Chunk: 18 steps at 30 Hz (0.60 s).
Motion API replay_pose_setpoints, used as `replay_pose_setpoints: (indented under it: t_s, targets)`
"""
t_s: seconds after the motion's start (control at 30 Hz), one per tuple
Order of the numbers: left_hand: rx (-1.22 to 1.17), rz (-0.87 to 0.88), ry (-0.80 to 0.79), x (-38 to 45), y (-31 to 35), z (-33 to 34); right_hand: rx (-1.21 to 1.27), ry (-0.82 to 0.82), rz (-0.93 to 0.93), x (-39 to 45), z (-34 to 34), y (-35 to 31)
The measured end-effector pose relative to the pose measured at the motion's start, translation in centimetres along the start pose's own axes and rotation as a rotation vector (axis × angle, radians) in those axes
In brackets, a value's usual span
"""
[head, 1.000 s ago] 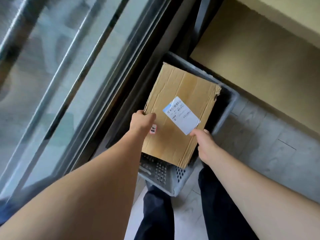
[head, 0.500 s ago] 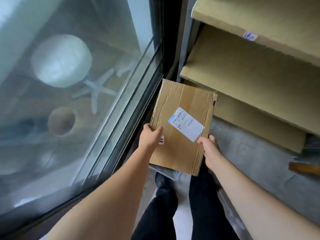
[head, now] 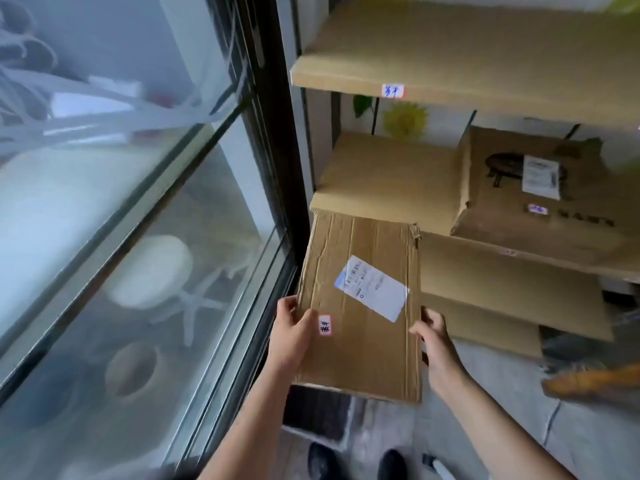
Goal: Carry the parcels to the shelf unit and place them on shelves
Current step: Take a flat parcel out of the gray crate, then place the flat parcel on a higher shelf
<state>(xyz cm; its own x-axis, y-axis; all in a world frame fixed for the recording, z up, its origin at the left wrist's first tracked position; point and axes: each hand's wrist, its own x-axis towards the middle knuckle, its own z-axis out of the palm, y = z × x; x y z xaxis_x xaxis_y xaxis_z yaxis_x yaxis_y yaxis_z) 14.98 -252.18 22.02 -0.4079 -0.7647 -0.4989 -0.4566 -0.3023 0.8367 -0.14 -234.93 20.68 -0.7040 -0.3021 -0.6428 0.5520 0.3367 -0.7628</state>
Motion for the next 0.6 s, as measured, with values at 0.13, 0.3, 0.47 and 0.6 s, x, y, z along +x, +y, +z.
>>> replay_pose_setpoints:
  t_s: [0.13, 0.3, 0.47, 0.6]
  targets:
    - [-0.082, 0.076, -0.034, -3.2, 5.3, 1.2, 0.083, -0.014, -0.108, -2.6, -3.5, -4.0]
    - [-0.095, 0.162, -0.096, -4.9, 10.6, 2.1, 0.163, -0.037, -0.246, -4.7, -6.5, -9.2]
    - [-0.154, 0.205, -0.133, -6.6, 13.0, 3.0, 0.157, 0.004, -0.332, -6.0, -8.7, -11.8]
    - [-0.142, 0.264, -0.161, -7.4, 14.0, 3.7, 0.14, 0.032, -0.395, -7.1, -9.4, -13.3]
